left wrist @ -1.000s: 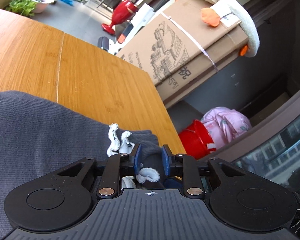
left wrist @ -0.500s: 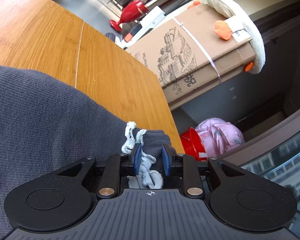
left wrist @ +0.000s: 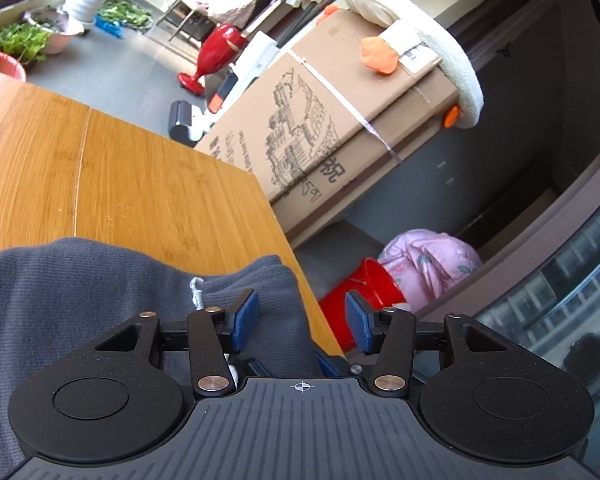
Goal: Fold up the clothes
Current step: 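Roll the cuff end over itself with both grippers toward the waistband, then continue rolling the sweatpants with both grippers toward the waistband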
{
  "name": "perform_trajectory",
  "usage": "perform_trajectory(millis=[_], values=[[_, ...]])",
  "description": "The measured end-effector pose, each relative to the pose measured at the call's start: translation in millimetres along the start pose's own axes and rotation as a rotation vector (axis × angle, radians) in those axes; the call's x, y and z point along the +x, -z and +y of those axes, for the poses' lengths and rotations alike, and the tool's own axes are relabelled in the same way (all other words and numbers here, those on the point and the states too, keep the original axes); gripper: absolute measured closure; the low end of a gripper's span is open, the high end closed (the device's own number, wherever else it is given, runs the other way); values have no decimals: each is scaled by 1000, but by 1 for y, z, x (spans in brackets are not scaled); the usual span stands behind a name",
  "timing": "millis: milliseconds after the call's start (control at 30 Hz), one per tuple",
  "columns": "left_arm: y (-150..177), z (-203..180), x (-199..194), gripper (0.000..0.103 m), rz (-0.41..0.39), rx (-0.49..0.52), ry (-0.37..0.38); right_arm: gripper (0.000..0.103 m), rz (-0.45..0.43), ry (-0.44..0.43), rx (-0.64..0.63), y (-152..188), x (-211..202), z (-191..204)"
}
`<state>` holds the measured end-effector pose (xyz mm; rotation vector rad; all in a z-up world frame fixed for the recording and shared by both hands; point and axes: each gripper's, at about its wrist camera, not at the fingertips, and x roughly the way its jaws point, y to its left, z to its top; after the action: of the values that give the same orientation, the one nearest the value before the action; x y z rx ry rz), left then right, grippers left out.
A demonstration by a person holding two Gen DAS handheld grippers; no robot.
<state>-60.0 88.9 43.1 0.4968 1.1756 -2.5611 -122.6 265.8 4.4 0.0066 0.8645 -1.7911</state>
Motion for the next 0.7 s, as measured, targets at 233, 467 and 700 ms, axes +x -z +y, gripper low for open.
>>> perform_trajectory(millis=[233, 467, 700], values=[[7, 11, 10, 55, 14, 35, -130, 64, -21, -121, 127, 0, -9, -19], [10, 13, 12, 52, 5, 58, -148, 63, -36, -275, 624, 20, -4, -78], [14, 9, 10, 50, 1, 91, -167, 65, -15, -226, 398, 11, 8, -49]])
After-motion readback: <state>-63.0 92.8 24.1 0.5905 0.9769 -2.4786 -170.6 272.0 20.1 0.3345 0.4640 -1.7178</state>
